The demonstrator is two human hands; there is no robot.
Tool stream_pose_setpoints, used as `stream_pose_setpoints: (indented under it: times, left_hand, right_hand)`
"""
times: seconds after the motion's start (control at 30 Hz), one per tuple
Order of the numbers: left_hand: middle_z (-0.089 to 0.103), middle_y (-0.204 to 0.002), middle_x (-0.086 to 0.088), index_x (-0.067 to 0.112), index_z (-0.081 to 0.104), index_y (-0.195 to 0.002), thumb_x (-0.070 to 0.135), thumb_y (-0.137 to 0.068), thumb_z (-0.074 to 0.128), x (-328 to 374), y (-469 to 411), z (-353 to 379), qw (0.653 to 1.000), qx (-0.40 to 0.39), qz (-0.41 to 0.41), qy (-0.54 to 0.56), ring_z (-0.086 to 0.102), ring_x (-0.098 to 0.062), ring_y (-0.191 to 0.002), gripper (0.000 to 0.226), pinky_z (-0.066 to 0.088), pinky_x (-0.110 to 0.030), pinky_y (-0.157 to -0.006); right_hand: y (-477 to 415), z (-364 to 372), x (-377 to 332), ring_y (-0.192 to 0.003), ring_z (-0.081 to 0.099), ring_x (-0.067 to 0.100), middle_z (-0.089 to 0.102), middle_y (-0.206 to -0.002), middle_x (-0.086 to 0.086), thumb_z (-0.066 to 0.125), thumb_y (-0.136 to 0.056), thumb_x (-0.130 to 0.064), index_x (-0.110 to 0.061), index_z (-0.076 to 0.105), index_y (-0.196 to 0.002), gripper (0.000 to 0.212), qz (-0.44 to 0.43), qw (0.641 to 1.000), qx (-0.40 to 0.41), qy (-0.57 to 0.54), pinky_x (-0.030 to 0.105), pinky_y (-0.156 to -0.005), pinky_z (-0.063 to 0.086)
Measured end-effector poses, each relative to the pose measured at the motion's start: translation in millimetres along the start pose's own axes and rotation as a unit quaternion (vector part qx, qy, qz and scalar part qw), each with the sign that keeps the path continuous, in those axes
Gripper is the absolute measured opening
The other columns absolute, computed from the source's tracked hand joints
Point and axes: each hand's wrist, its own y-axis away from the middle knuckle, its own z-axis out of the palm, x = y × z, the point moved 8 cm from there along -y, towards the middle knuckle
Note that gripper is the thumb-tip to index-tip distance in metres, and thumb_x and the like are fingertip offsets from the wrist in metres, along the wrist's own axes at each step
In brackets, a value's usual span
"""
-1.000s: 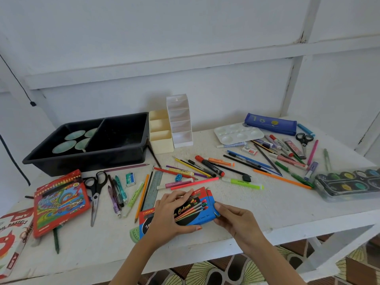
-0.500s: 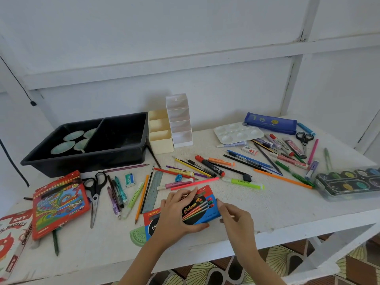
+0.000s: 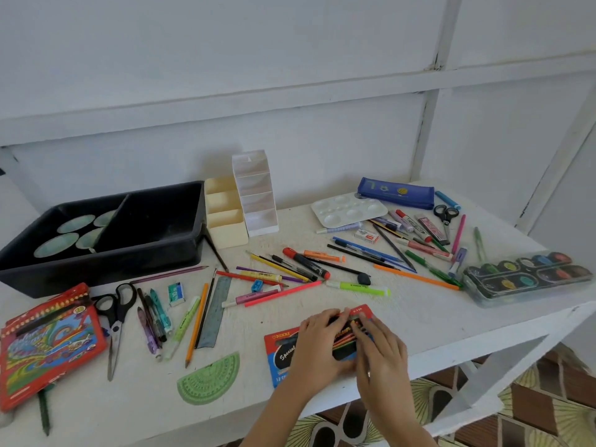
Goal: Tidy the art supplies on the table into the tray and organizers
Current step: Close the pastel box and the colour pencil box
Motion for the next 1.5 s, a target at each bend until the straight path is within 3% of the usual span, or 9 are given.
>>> stream_pose_setpoints:
  times: [0.07, 0.17, 0.27, 0.4, 0.53, 0.83, 1.0, 1.23, 1.5]
  left_hand:
    - [0.012, -0.157, 0.004, 0.020, 0.011, -0.150, 0.050, -0.087, 0.053, 0, 3, 2, 1.000, -0.027, 0.004, -0.015, 0.007, -0.009, -0.144, 0.082, -0.002, -0.023, -0.115]
    - [-0.007, -0.156, 0.007, 0.022, -0.007, -0.148, 0.072, -0.081, 0.018, -13, 24, 5, 0.996, -0.040, 0.012, -0.075, -0.010, -0.008, -0.144, 0.087, -0.012, -0.021, -0.113]
    - [0.030, -0.149, 0.002, 0.023, 0.011, -0.149, 0.059, -0.097, 0.012, -32, 48, 2, 0.995, 0.019, 0.012, -0.099, 0.014, -0.010, -0.143, 0.064, 0.007, -0.021, -0.113]
    - [0.043, -0.133, -0.001, 0.020, 0.045, -0.128, 0.052, -0.099, 0.021, -33, 55, -1, 0.993, 0.117, 0.016, -0.030, 0.034, -0.016, -0.132, 0.049, 0.037, -0.023, -0.102]
    - [0.059, -0.125, -0.008, 0.014, 0.044, -0.125, 0.044, -0.102, 0.017, -9, 35, 15, 0.991, 0.115, 0.021, -0.064, 0.005, -0.003, -0.143, 0.047, 0.006, -0.021, -0.114]
    - [0.060, -0.129, -0.001, 0.016, 0.057, -0.127, 0.034, -0.103, 0.006, 49, -17, 57, 0.994, 0.035, 0.028, -0.104, 0.037, -0.015, -0.127, 0.059, 0.014, -0.028, -0.110]
    - [0.062, -0.125, 0.000, 0.017, 0.060, -0.123, 0.036, -0.103, 0.006, 57, -34, 66, 0.993, 0.040, 0.030, -0.106, 0.049, -0.016, -0.123, 0.061, 0.013, -0.026, -0.108]
    - [0.060, -0.128, 0.000, 0.019, 0.042, -0.132, 0.039, -0.102, 0.007, 67, -44, 74, 0.995, 0.053, 0.016, -0.085, 0.038, -0.014, -0.126, 0.050, 0.012, -0.025, -0.108]
    - [0.057, -0.131, 0.002, 0.021, 0.040, -0.134, 0.039, -0.103, 0.010, 72, -44, 76, 0.993, 0.074, 0.010, -0.086, 0.036, -0.011, -0.128, 0.047, 0.012, -0.023, -0.109]
  right_hand:
    - [0, 10, -5, -0.124, 0.045, 0.017, 0.060, -0.127, 0.003, 0.038, -0.087, -0.018, -0.008, 0.065, -0.118, 0.042, -0.044, 0.998, -0.048, -0.009, 0.030, -0.104, 0.032]
    - [1, 18, 1, -0.125, 0.049, 0.012, 0.057, -0.130, -0.003, 0.034, -0.093, -0.023, -0.013, 0.061, -0.124, 0.042, -0.050, 0.993, -0.103, -0.006, 0.031, -0.102, 0.038]
    - [1, 17, 0, -0.127, 0.048, 0.011, 0.057, -0.132, -0.004, 0.020, -0.102, -0.033, -0.015, 0.059, -0.127, 0.050, -0.048, 0.990, -0.134, 0.008, 0.023, -0.111, 0.024]
    - [-1, 11, 6, -0.130, 0.044, 0.009, 0.056, -0.133, -0.005, 0.023, -0.101, -0.039, -0.015, 0.059, -0.127, 0.051, -0.016, 0.992, -0.123, 0.013, 0.025, -0.112, 0.024]
    - [-4, -2, 34, -0.131, 0.043, 0.013, 0.057, -0.132, -0.001, 0.014, -0.103, -0.035, -0.013, 0.059, -0.128, 0.056, 0.011, 0.992, -0.102, 0.067, 0.036, -0.112, 0.022]
    - [-25, -29, 116, -0.137, 0.033, 0.021, 0.055, -0.135, 0.006, 0.006, -0.102, -0.035, -0.015, 0.057, -0.128, 0.061, 0.078, 0.974, -0.116, 0.177, 0.042, -0.119, 0.004]
    - [-52, -52, 147, -0.144, 0.015, 0.031, 0.029, -0.151, 0.016, 0.031, -0.090, -0.047, -0.015, 0.049, -0.134, 0.057, 0.097, 0.971, -0.083, 0.202, 0.046, -0.117, 0.008]
    - [-54, -58, 190, -0.146, 0.004, 0.019, 0.013, -0.158, 0.001, 0.010, -0.090, -0.068, -0.019, 0.020, -0.150, 0.078, 0.133, 0.955, -0.136, 0.230, 0.034, -0.117, -0.004]
    - [-48, -67, 194, -0.144, 0.016, 0.021, 0.023, -0.155, 0.004, 0.016, -0.092, -0.060, -0.013, 0.026, -0.148, 0.074, 0.129, 0.961, -0.135, 0.205, 0.035, -0.117, 0.001]
